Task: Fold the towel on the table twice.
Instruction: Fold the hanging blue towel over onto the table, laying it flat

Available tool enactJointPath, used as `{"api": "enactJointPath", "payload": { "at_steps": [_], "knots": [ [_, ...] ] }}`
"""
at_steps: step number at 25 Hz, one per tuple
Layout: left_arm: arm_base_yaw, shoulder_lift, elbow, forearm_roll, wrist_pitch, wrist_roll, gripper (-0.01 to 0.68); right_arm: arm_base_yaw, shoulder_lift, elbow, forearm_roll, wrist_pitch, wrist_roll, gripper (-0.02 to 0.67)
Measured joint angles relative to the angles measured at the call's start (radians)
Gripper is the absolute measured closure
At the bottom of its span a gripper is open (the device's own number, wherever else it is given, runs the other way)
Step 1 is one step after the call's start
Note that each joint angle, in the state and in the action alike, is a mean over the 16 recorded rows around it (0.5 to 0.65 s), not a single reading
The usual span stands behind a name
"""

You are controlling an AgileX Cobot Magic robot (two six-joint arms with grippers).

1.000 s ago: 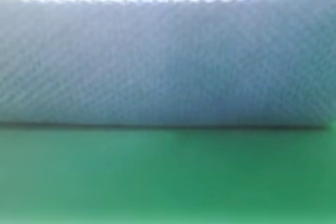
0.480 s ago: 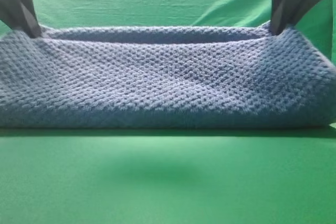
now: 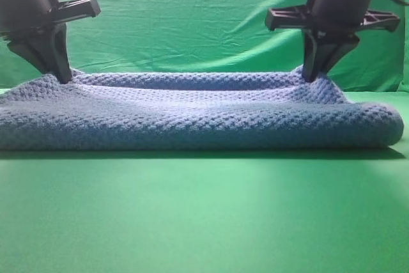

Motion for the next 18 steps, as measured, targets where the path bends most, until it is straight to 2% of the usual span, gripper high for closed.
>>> {"api": "enactJointPath", "payload": {
  "at_steps": [3, 9, 12, 15, 18],
  "knots": [
    [0.001, 0.007, -0.004, 0.009, -0.011, 0.000, 0.573, -0.002, 0.020, -0.008, -0.010, -0.008, 0.000, 0.550],
    [0.003, -0.014, -0.005, 0.023, 0.000, 0.000, 0.344, -0.007, 0.019, -0.044, -0.025, 0.050, -0.001, 0.316],
    [0.003, -0.048, -0.006, 0.027, 0.016, 0.000, 0.256, -0.008, -0.002, -0.083, -0.031, 0.115, -0.001, 0.217],
    [0.004, -0.098, -0.006, 0.031, 0.041, 0.000, 0.224, -0.010, -0.035, -0.130, -0.034, 0.195, -0.002, 0.165],
    [0.004, -0.165, -0.006, 0.031, 0.072, 0.000, 0.264, -0.010, -0.082, -0.178, -0.035, 0.279, -0.002, 0.188]
  ]
}}
